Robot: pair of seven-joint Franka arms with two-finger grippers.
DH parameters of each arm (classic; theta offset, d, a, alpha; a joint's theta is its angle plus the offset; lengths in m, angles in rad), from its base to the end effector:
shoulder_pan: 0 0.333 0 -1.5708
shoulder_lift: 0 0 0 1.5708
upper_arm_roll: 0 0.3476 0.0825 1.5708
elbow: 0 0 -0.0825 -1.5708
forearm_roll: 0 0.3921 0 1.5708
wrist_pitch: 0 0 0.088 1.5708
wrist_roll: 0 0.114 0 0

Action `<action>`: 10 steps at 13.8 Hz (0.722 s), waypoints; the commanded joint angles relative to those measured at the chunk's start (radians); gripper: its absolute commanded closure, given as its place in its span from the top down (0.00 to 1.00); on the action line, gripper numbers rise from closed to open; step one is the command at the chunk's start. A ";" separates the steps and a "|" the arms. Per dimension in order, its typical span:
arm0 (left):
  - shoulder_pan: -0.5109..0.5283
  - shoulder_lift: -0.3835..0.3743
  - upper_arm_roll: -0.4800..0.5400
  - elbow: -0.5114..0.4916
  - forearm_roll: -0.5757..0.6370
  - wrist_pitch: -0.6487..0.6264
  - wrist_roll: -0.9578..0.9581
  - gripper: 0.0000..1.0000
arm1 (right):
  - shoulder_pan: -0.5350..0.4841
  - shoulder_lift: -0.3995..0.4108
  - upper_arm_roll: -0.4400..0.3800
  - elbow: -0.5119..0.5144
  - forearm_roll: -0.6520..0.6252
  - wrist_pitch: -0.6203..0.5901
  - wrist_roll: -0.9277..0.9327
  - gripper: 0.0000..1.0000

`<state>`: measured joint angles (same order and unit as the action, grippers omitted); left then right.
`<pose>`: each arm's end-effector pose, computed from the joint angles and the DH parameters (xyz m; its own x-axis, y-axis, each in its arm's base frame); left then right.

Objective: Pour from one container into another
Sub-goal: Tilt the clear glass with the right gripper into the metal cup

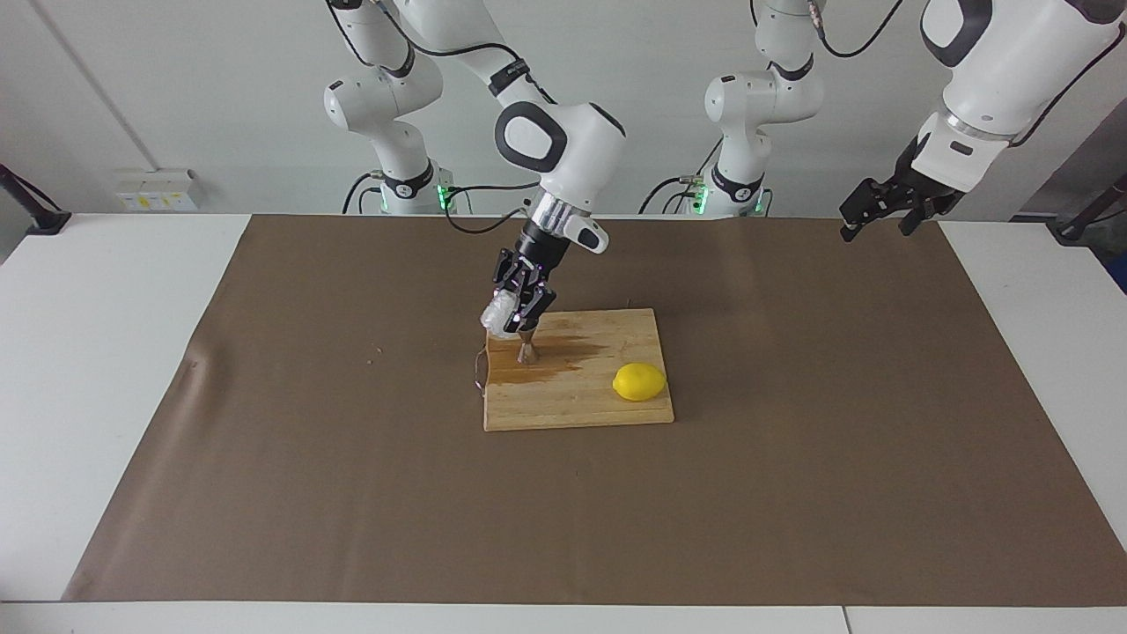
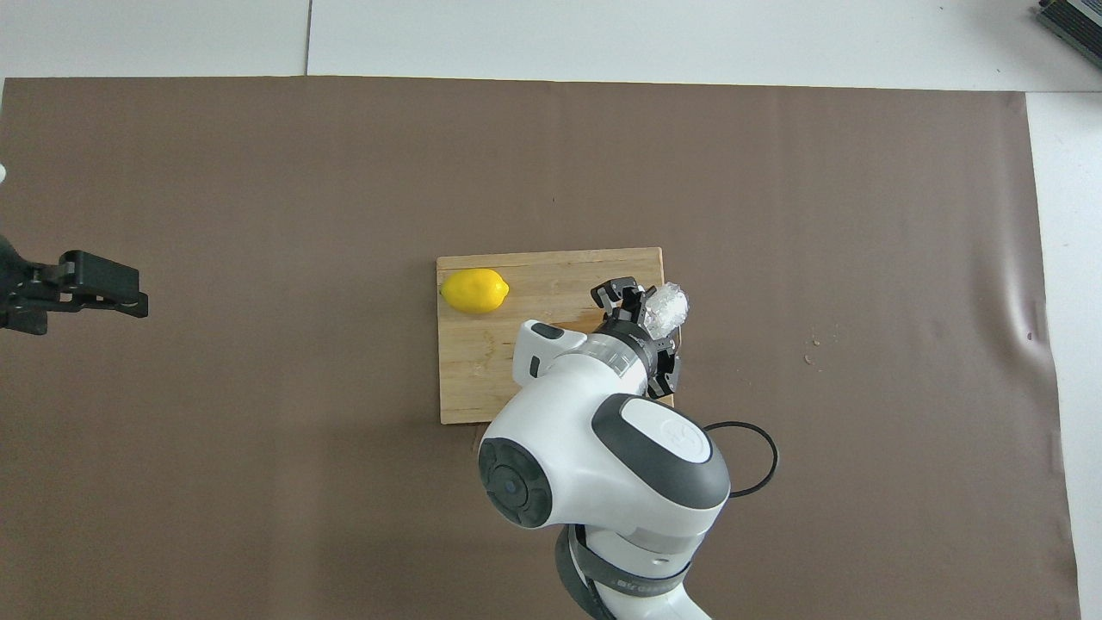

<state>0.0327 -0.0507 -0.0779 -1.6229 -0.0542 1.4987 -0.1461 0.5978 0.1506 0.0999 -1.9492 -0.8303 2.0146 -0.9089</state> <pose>0.5355 -0.0319 0.6462 0.9920 0.0972 -0.0800 0.1005 -0.9942 0.0390 0.4940 0.3485 0.4346 -0.2610 0.7417 -0.6179 0.8435 0.4865 0.2276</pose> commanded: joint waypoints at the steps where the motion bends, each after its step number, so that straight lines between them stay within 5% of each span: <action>1: 0.004 -0.012 0.001 -0.003 -0.009 -0.014 0.005 1.00 | -0.006 0.003 0.007 0.016 0.020 -0.008 0.027 0.00; 10: 0.003 -0.012 0.001 -0.003 -0.009 -0.014 0.005 1.00 | -0.058 -0.006 0.006 0.019 0.151 0.001 0.027 0.00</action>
<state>0.0327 -0.0507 -0.0779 -1.6229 -0.0542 1.4987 -0.1461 0.5617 0.1510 0.0961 -1.9358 -0.7150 2.0142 -0.8877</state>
